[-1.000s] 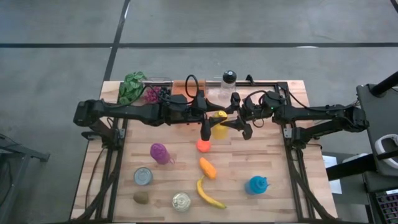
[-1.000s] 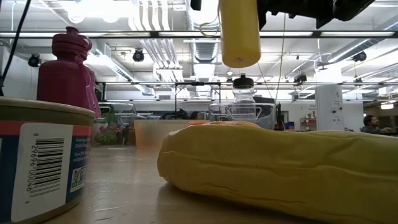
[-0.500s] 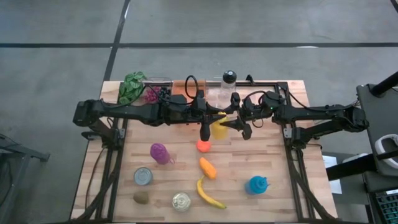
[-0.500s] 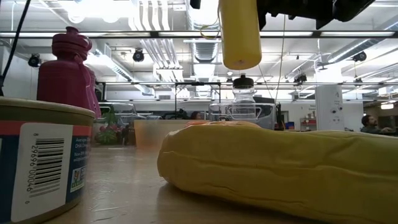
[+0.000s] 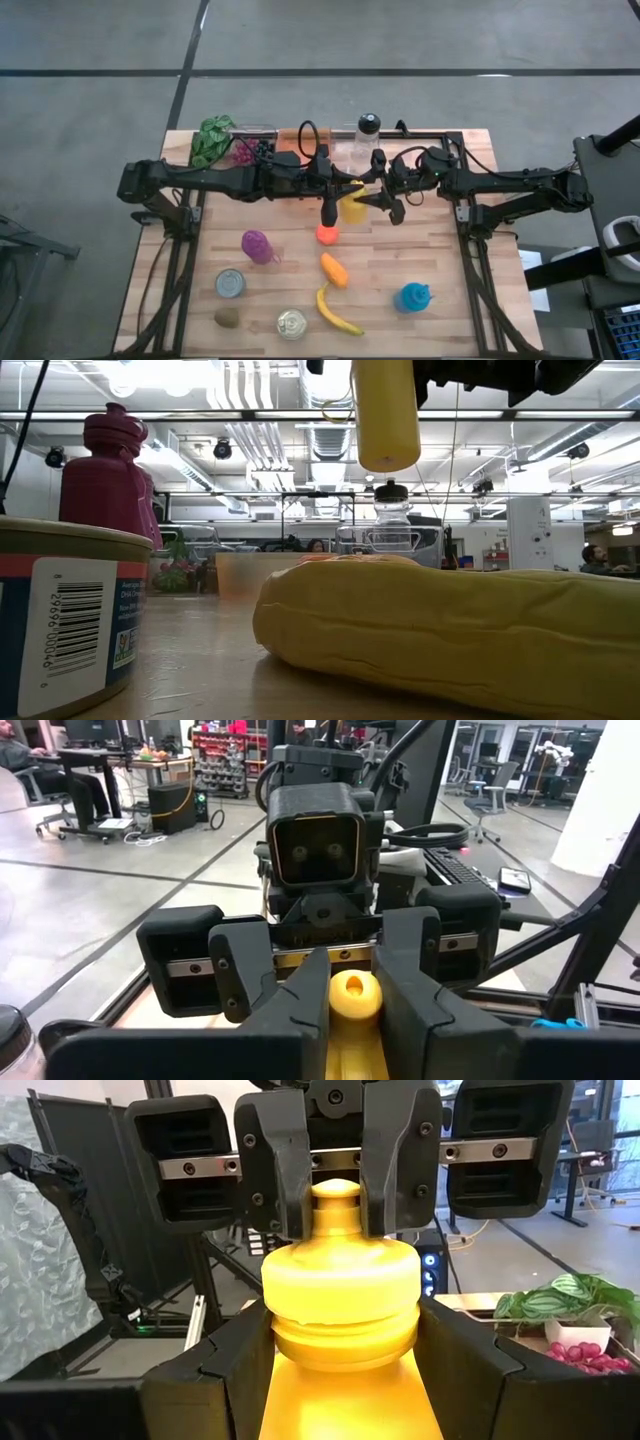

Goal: Pick & Place Food Item
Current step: Put the yellow water bottle into the right transparent bin

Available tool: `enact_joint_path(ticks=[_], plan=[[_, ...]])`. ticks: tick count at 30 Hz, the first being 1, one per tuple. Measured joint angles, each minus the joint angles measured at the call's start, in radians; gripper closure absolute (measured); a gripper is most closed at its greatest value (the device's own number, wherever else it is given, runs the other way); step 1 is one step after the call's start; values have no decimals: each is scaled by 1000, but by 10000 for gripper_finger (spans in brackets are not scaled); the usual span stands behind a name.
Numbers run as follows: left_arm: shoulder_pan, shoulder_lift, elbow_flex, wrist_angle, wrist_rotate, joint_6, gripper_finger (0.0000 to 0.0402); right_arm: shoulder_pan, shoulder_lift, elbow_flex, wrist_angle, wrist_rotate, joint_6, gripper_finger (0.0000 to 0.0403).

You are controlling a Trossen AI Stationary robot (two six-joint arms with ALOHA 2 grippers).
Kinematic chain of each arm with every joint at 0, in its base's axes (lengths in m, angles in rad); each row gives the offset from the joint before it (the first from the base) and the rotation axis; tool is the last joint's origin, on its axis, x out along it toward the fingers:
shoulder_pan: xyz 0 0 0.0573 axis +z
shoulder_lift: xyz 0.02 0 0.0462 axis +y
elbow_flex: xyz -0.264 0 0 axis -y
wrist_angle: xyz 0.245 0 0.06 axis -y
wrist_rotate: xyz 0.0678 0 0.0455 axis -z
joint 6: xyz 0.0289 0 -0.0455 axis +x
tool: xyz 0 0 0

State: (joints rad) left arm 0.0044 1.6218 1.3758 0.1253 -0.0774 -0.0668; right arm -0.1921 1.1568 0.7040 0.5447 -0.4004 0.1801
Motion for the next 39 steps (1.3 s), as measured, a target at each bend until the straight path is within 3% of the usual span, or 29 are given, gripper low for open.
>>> enact_joint_path(ticks=[9,24,39], plan=[[0,0,0,-2,15,-4,347,0,-1,0,-13,6,-3,196],[2,4,-3,-20,22,-12,347,0,-5,4,-8,9,-77,92],[17,-27,-2,-34,19,19,347,-2,-126,3,-98,9,-136,44]])
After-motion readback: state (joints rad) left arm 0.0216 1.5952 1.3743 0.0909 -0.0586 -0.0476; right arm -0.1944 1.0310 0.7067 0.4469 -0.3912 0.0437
